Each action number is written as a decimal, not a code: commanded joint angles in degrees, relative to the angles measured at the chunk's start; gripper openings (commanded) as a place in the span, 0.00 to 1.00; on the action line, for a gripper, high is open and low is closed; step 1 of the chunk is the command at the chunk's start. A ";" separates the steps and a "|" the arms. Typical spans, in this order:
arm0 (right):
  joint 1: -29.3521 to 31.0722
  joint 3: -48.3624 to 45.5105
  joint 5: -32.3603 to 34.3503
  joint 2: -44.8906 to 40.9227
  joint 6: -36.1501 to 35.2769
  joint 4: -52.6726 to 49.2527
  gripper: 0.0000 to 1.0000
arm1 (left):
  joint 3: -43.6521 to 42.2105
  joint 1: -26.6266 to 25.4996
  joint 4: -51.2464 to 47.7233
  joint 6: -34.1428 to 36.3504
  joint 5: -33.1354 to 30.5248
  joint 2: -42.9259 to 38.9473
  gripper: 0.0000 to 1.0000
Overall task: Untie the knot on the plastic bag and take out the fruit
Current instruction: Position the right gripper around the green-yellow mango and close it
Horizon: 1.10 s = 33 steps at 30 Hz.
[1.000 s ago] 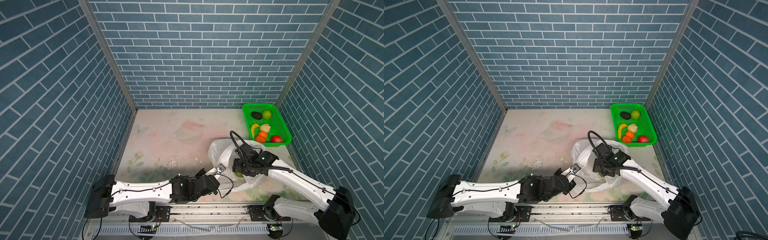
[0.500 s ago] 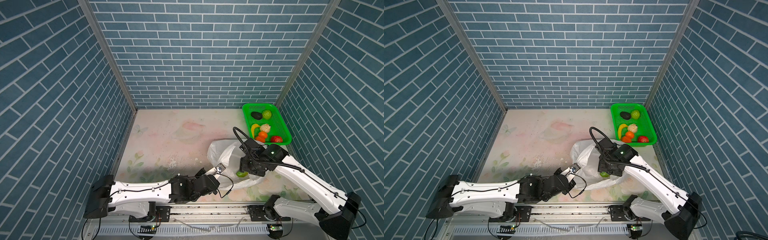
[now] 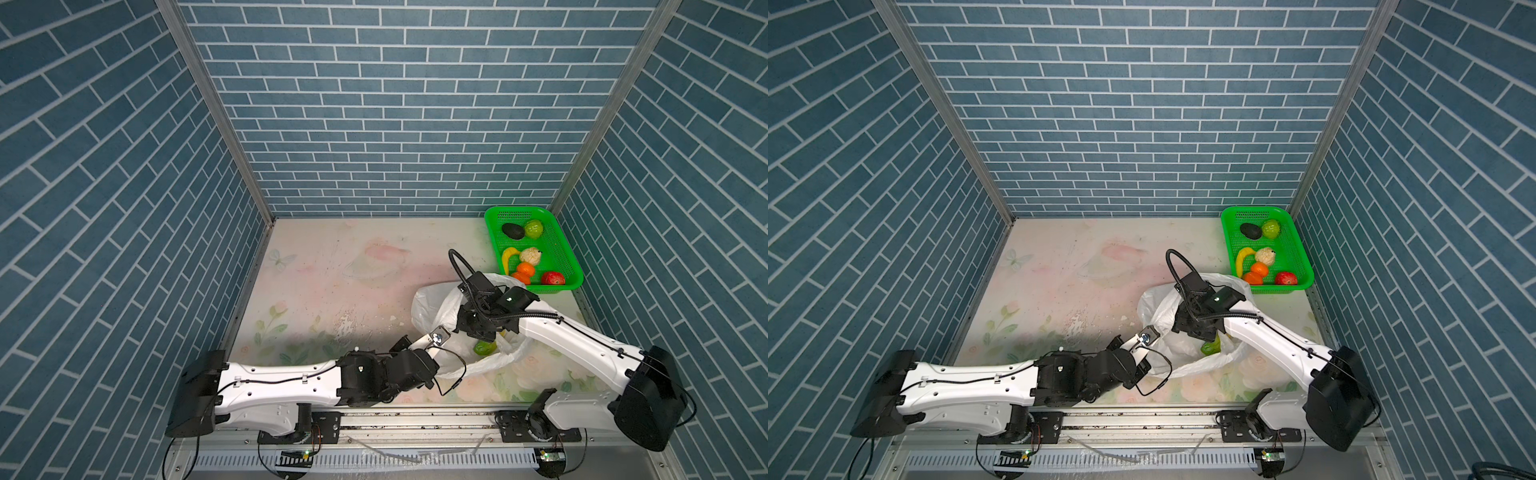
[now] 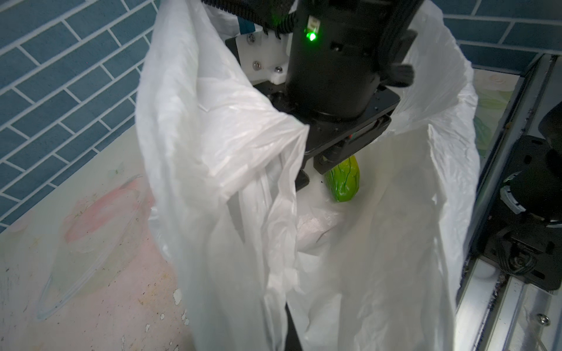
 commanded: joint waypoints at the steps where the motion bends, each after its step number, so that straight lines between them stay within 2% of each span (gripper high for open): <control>1: -1.37 -1.32 1.82 2.03 1.24 -1.94 0.72 | -0.55 -0.07 0.72 -0.14 -0.81 -0.82 0.00; 5: -1.84 -3.40 8.02 -1.30 1.76 -10.49 0.74 | -0.81 -0.05 1.33 -0.20 -0.98 -0.82 0.00; 10: -2.75 -9.88 14.43 -9.78 6.19 -16.00 0.76 | -0.38 -0.29 2.05 0.96 0.00 -0.04 0.00; 13: -3.68 -16.21 18.46 -17.24 11.09 -16.66 0.77 | 0.88 -0.98 1.95 3.19 1.01 1.05 0.00; 16: -4.61 -23.85 20.39 -26.30 15.30 -13.19 0.78 | 2.79 -2.35 0.98 5.91 1.45 2.38 0.00; 19: -6.39 -30.13 19.38 -31.67 16.33 -6.91 0.78 | 4.04 -3.19 0.44 7.71 2.32 3.13 0.00; 23: -7.94 -32.56 16.42 -32.69 15.05 -1.35 0.78 | 5.36 -3.82 -0.34 9.83 2.69 3.72 0.00; 27: -8.01 -28.73 11.97 -31.45 12.33 -2.21 0.78 | 6.27 -3.83 -0.76 10.56 2.17 4.41 0.00; 33: -8.04 -18.62 6.45 -28.27 9.46 -11.83 0.79 | 7.25 -4.24 0.24 11.11 0.31 5.66 0.00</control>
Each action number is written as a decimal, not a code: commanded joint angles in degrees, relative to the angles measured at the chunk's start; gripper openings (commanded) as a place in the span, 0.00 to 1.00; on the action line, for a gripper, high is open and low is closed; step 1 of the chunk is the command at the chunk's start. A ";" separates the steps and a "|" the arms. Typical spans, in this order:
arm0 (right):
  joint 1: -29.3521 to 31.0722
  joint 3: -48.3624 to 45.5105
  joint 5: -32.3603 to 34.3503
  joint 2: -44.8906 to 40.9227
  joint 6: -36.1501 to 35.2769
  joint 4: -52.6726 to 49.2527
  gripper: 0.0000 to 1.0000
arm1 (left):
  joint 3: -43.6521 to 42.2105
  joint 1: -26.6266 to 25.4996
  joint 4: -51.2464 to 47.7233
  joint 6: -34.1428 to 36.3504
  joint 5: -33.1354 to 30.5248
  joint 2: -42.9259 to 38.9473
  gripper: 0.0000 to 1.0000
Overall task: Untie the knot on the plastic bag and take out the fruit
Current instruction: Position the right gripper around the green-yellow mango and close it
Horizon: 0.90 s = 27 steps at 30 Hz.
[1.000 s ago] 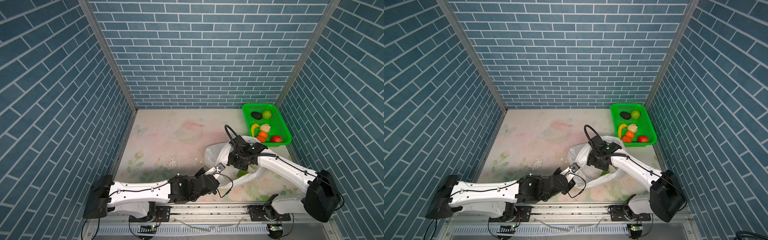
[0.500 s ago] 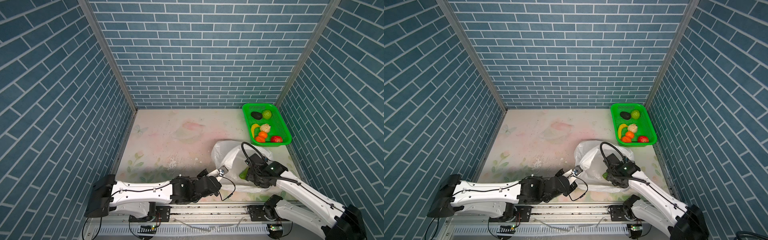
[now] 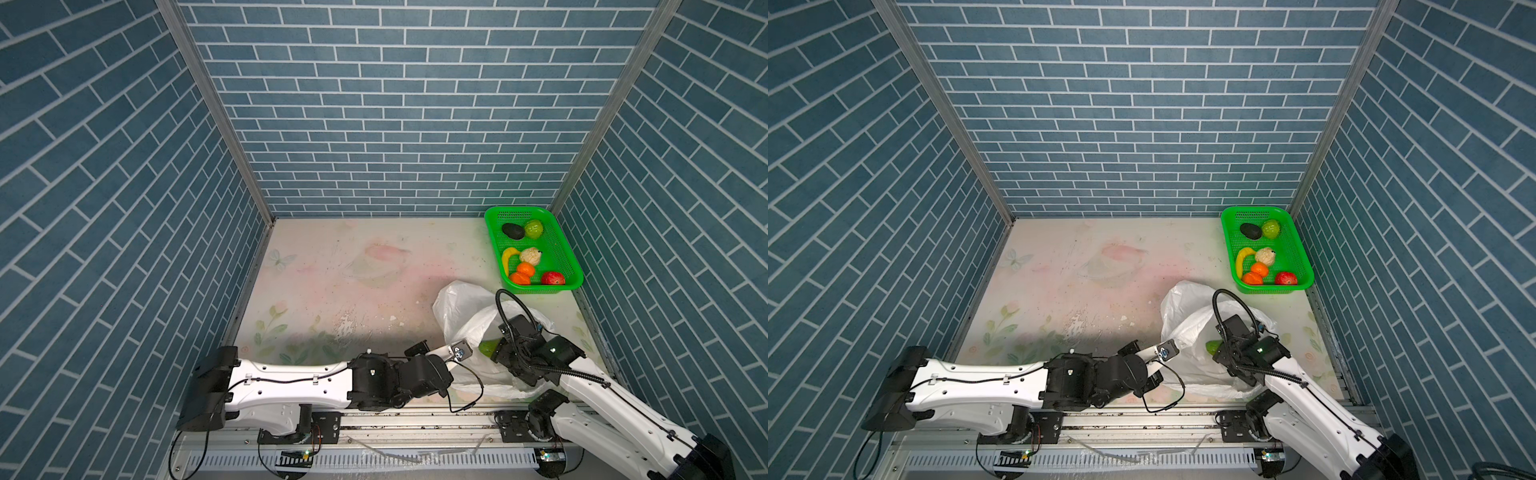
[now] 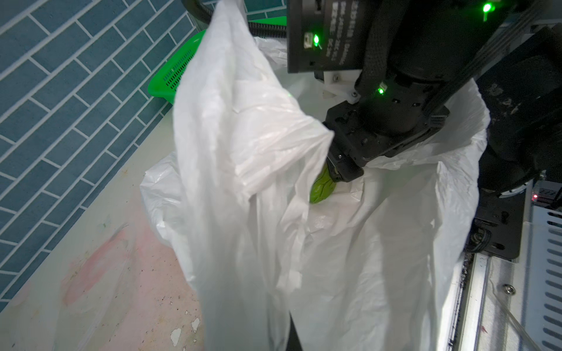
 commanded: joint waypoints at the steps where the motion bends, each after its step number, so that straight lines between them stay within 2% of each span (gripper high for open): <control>1: -0.20 6.84 -3.87 0.80 -2.35 -6.73 0.79 | 1.56 -0.64 0.06 1.19 -1.88 1.01 0.00; 6: -0.20 11.30 -6.96 2.34 -3.92 -7.87 0.79 | 1.39 -0.99 1.05 1.27 -3.08 1.42 0.00; 12: -0.20 10.83 -10.72 6.61 -2.61 0.31 0.79 | 1.22 -0.95 1.29 1.11 -4.05 1.29 0.00; 14: -0.20 10.17 -9.55 8.60 -1.82 2.87 0.79 | 1.13 -0.95 1.35 0.94 -4.04 1.31 0.00; 18: -0.82 6.26 -2.77 10.12 0.30 6.58 0.79 | 0.78 -1.04 1.84 1.02 -4.13 1.36 0.00; 23: -3.35 -1.34 -2.30 10.88 5.84 16.77 0.82 | 0.51 -1.12 2.03 1.19 -4.11 1.07 0.00; 27: -4.10 -2.96 -0.34 14.26 5.97 22.82 0.83 | 0.38 -1.16 2.12 1.19 -4.40 0.93 0.00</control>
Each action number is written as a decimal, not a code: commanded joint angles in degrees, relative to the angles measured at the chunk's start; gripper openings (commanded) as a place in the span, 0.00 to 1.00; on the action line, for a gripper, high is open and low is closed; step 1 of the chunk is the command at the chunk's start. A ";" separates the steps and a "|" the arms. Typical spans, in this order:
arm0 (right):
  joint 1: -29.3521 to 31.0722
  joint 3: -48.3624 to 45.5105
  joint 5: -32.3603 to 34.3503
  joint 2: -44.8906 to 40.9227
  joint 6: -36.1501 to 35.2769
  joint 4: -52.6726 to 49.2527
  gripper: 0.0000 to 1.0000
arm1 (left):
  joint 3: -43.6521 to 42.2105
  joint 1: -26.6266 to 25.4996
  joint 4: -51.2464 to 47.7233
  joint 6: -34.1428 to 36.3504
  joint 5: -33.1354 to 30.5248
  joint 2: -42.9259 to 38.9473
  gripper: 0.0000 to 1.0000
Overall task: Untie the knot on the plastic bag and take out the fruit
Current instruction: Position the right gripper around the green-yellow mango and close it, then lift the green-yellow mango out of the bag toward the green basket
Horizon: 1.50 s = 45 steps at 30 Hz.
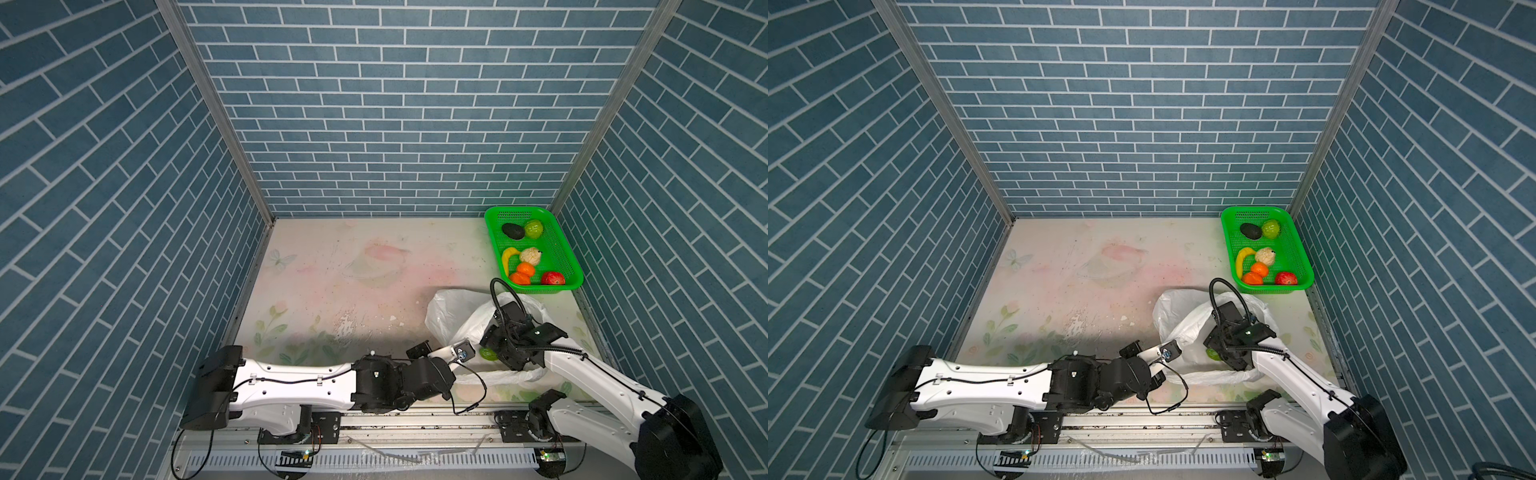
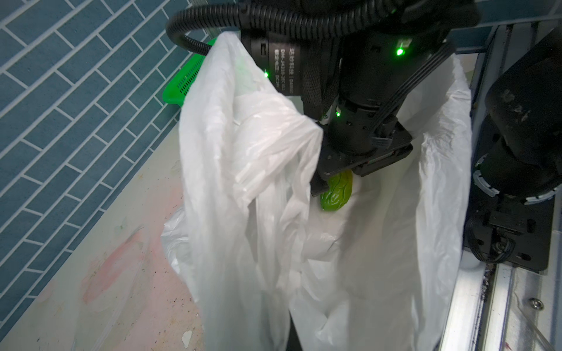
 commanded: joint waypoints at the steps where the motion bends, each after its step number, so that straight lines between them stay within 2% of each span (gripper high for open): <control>1: -0.64 -1.54 3.72 1.93 3.14 8.83 0.83 | 0.03 -0.42 0.72 0.57 -0.96 0.00 0.00; 7: -2.18 -2.87 7.01 4.98 3.80 12.71 0.80 | 0.03 -0.47 0.74 0.58 -1.04 -0.07 0.00; 16: -2.84 -3.39 5.75 6.98 4.29 16.12 0.37 | -0.10 -0.48 0.95 0.45 -1.69 0.08 0.00; 20: -2.85 -2.72 4.15 5.43 2.18 16.26 0.28 | -0.32 -0.43 1.06 0.14 -2.38 0.16 0.00; 33: -2.14 0.47 -4.29 -2.66 -3.84 16.42 0.26 | -2.32 -0.34 2.80 -2.74 -6.28 0.09 0.00; 45: 1.66 5.73 -6.21 -4.37 -6.14 14.79 0.26 | -3.57 -0.16 2.70 -4.93 -8.26 -0.61 0.00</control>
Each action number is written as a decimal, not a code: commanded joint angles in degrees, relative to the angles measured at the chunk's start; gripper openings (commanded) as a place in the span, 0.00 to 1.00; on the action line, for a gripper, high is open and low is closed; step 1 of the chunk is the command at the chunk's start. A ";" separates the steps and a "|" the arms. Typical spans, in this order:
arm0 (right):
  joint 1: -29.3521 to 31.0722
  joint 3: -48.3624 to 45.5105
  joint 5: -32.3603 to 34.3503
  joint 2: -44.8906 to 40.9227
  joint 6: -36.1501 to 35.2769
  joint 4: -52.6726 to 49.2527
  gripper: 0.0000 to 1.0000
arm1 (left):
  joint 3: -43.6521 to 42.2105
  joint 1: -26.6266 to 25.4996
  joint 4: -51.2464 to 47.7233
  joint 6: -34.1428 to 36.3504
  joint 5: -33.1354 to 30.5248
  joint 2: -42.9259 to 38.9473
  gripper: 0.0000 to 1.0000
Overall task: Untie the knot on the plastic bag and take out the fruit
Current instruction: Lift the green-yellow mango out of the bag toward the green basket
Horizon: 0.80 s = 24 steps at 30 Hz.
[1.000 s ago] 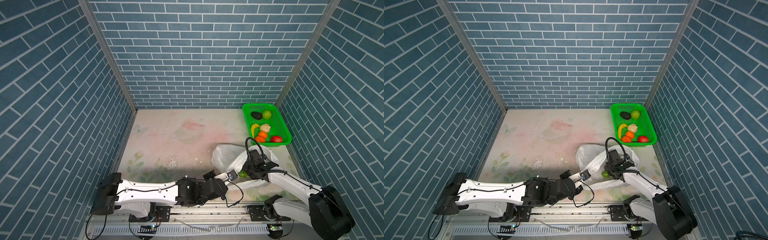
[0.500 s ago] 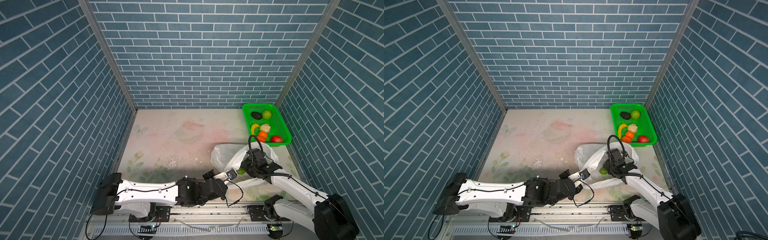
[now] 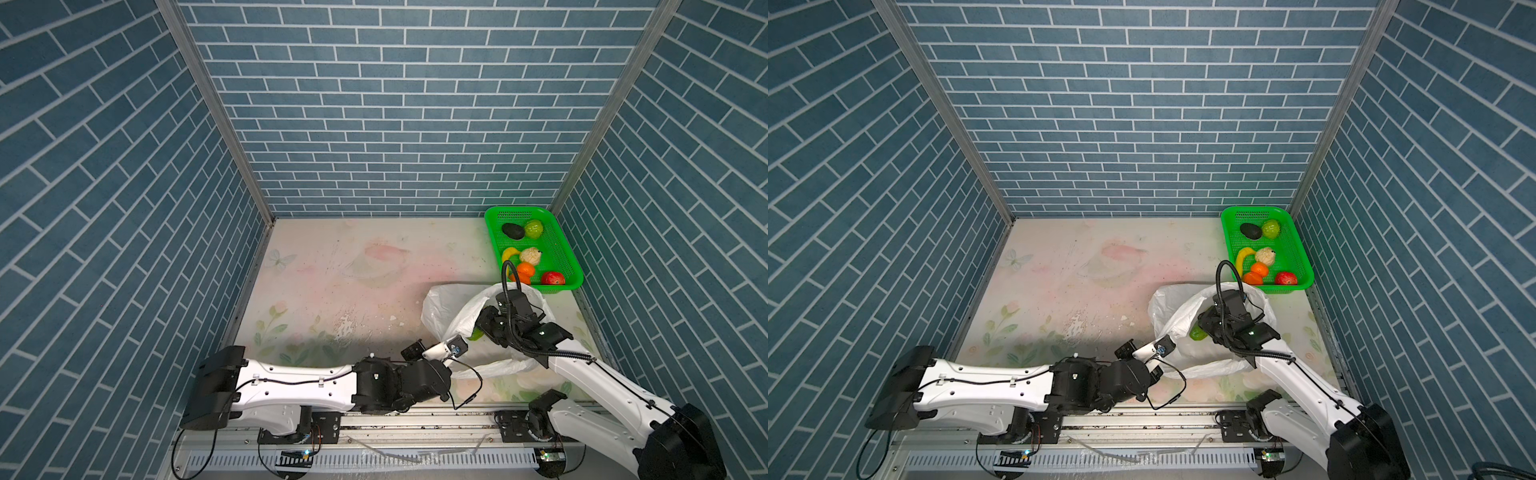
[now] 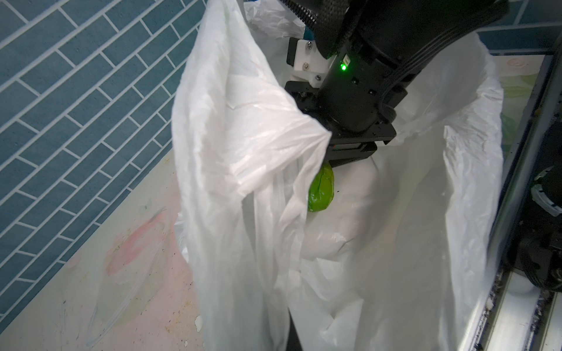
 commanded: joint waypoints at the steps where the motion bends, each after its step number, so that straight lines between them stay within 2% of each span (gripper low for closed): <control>1: 1.43 3.32 -0.55 -0.57 -1.77 -1.82 0.26 | -0.99 -0.12 0.80 -1.38 -1.71 -0.68 0.00; 12: 5.41 11.03 -0.22 -3.79 -5.56 -16.13 0.26 | -2.66 1.98 -1.93 -7.23 -4.00 -2.96 0.00; 17: 5.49 15.89 -2.26 -4.65 -8.03 -23.05 0.27 | -2.58 3.21 -3.33 -9.16 -4.59 -3.52 0.00; 24: 6.01 19.34 -9.48 -1.70 -8.95 -24.07 0.27 | -2.23 5.73 -5.30 -10.58 -4.58 -3.95 0.00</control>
